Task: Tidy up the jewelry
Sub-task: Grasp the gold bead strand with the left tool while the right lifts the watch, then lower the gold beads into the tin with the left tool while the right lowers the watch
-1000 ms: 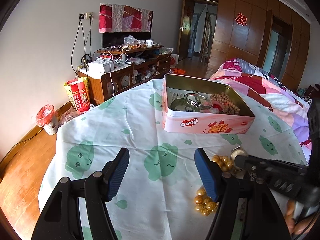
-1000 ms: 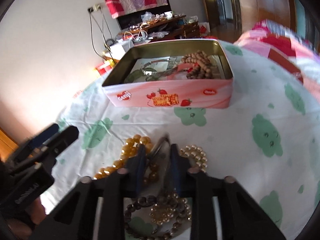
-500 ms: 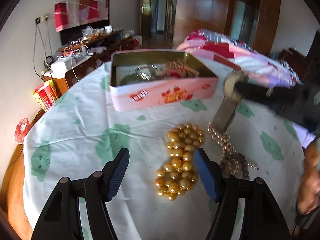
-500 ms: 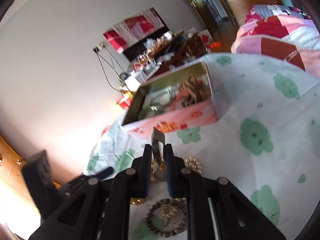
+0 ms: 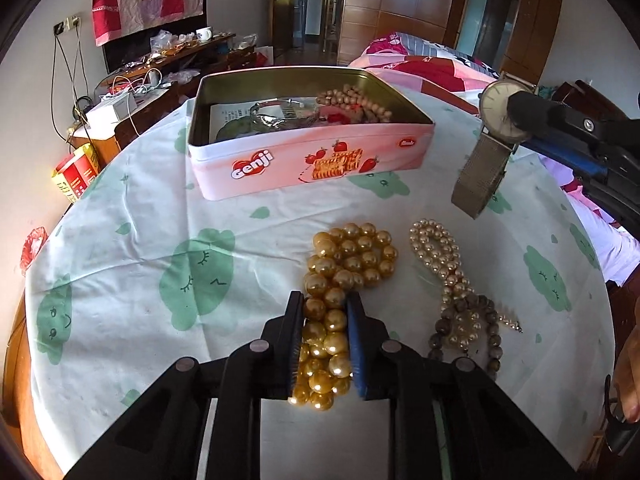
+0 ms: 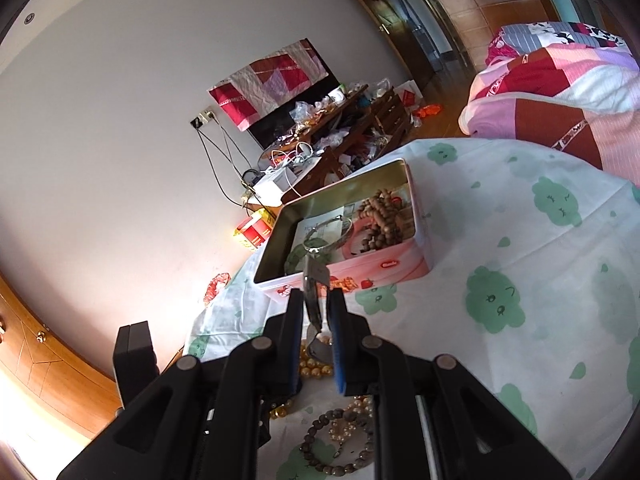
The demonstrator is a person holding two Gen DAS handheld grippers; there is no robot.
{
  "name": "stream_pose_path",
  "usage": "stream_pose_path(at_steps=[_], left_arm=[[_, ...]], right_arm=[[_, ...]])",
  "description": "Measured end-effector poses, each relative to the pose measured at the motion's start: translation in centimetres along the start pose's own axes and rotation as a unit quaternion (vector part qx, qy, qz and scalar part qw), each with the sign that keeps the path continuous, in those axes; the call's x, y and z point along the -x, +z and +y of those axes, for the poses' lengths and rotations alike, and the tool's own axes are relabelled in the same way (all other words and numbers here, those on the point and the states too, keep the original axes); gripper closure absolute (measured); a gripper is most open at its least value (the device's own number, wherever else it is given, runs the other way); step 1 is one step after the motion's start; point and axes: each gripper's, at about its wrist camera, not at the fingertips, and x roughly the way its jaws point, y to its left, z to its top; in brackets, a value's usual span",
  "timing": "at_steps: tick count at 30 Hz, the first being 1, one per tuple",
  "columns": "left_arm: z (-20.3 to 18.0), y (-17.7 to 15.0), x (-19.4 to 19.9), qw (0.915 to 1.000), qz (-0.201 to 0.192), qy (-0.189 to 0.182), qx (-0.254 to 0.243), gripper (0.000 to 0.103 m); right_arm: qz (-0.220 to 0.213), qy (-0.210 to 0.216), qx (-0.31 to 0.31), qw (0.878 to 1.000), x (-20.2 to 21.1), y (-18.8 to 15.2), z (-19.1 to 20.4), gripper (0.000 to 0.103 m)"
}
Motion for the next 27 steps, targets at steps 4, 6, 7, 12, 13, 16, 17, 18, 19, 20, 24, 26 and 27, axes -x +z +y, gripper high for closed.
stream_pose_path(at_steps=[4,6,7,12,13,16,17,18,19,20,24,26,27], left_arm=[[1.4,-0.1,1.4,0.9988,-0.034,-0.023,0.027,0.083],[1.6,-0.2,2.4,0.9968,-0.062,-0.039,0.033,0.083],[1.6,-0.2,2.8,0.9956,-0.075,-0.045,0.035,0.083],[2.3,0.3,5.2,0.9873,-0.134,-0.071,0.050,0.083],[2.5,0.8,5.5,0.9860,-0.141,-0.074,0.051,0.083],[2.9,1.7,6.6,0.9816,-0.167,-0.078,0.051,0.083],[3.0,2.1,7.0,0.9797,-0.176,-0.080,0.053,0.083],[3.3,2.6,7.4,0.9774,-0.186,-0.084,0.056,0.083],[3.4,3.2,7.7,0.9754,-0.194,-0.086,0.058,0.083],[3.6,3.9,7.8,0.9737,-0.203,-0.085,0.060,0.083],[4.2,6.1,8.0,0.9685,-0.229,-0.078,0.060,0.083],[4.5,7.3,7.7,0.9667,-0.236,-0.077,0.063,0.083],[4.8,7.9,7.4,0.9657,-0.240,-0.075,0.066,0.083]], right_arm=[[-0.006,-0.003,0.003,1.000,0.4,0.0,0.1,0.087],[-0.009,-0.002,0.003,1.000,0.6,0.1,0.2,0.087],[-0.011,-0.002,0.004,1.000,0.7,0.2,0.2,0.087],[-0.015,-0.005,0.008,1.000,0.9,0.7,0.3,0.087],[-0.016,-0.007,0.010,1.000,0.8,0.9,0.4,0.087],[-0.016,-0.006,0.012,1.000,0.7,1.1,0.4,0.087],[-0.015,-0.004,0.011,1.000,0.7,1.1,0.4,0.087],[-0.015,-0.003,0.012,1.000,0.6,1.3,0.5,0.087],[-0.015,-0.002,0.014,1.000,0.5,1.4,0.6,0.087],[-0.015,-0.002,0.015,1.000,0.4,1.6,0.7,0.087],[-0.016,0.001,0.017,1.000,-0.5,2.8,0.9,0.087],[-0.018,0.004,0.018,1.000,-0.9,3.4,1.0,0.087],[-0.019,0.005,0.019,1.000,-1.1,3.7,1.1,0.087]])
